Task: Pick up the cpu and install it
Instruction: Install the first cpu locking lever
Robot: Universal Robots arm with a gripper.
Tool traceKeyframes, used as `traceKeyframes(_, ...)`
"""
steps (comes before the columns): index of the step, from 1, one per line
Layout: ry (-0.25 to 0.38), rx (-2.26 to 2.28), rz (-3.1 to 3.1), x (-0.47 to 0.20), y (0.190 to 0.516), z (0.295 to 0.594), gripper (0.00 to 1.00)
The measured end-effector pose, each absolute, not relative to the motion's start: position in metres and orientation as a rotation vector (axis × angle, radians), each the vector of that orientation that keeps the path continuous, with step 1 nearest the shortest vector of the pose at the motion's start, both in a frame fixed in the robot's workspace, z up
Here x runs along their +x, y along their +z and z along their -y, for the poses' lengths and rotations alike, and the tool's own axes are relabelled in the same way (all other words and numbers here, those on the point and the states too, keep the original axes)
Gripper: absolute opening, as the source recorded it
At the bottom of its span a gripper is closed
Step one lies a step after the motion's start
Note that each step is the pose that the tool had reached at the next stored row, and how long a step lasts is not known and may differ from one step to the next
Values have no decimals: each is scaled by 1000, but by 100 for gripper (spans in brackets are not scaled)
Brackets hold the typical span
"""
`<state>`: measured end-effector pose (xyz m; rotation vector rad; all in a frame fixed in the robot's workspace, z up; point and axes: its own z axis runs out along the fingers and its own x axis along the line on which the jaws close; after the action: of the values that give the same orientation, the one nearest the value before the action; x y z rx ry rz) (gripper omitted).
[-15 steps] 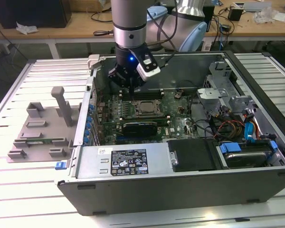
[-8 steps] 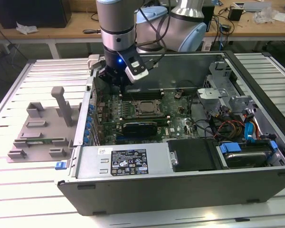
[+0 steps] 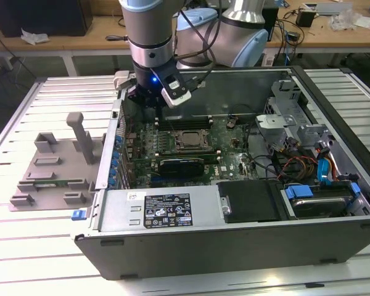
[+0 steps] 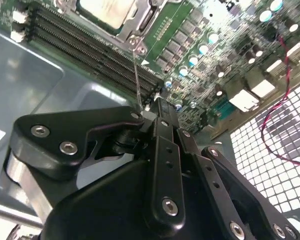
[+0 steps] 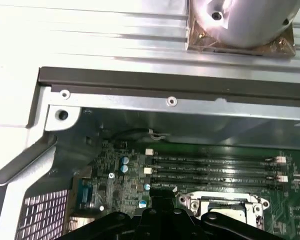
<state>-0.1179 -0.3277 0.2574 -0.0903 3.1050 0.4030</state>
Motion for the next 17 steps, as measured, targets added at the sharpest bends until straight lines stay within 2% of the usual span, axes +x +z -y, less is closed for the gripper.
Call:
traceKeyframes(8, 408, -91, -3104, -116, 254, 328, 11)
traceKeyframes(17, 409, -90, -3109, -82, 252, 329, 11)
